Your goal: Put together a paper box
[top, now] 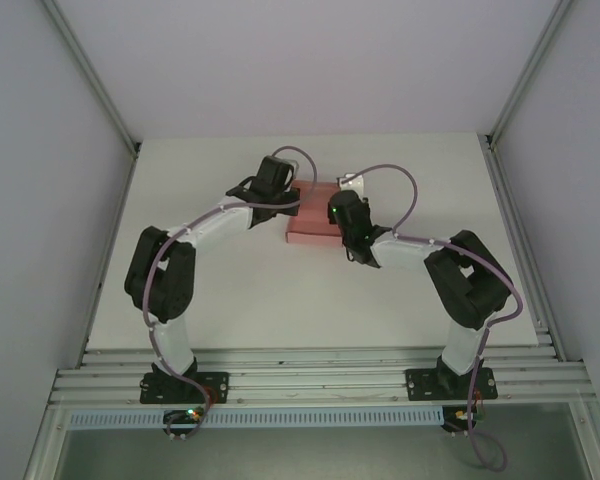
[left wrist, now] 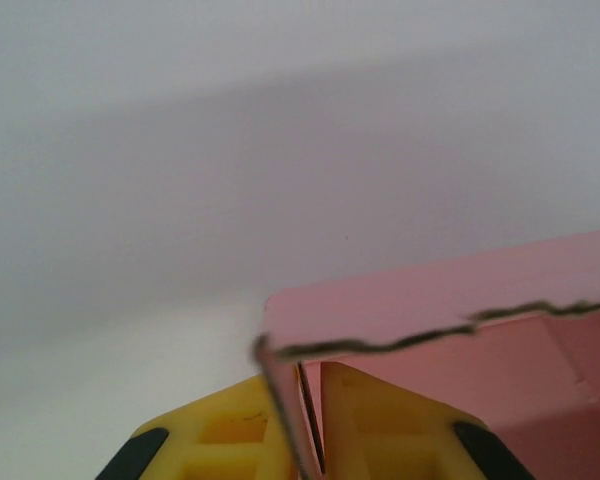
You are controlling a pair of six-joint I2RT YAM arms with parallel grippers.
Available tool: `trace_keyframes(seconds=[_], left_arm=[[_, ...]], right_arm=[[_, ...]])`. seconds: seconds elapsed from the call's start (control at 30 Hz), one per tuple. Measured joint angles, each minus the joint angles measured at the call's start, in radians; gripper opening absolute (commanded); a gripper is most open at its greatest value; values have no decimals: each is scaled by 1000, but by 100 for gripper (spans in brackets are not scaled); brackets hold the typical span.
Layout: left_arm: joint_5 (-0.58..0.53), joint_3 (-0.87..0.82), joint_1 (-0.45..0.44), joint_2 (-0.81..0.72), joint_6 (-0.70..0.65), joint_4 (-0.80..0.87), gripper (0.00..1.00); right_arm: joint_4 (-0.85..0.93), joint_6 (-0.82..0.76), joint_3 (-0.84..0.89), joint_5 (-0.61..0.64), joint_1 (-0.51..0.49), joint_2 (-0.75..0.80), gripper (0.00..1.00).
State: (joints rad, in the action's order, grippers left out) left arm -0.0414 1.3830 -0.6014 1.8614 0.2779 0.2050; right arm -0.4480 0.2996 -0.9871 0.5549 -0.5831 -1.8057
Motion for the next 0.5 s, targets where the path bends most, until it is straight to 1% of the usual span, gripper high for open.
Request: trace_keyframes(seconds=[0.27,0.5], left_arm=[[27,-262,-22,-129,3,-222,16],[51,-393,-29,-184,2,-341,21]], right_arm=[[-158,16,161,1,-44,30,14],[-253,45,248,26,-89,34,18]])
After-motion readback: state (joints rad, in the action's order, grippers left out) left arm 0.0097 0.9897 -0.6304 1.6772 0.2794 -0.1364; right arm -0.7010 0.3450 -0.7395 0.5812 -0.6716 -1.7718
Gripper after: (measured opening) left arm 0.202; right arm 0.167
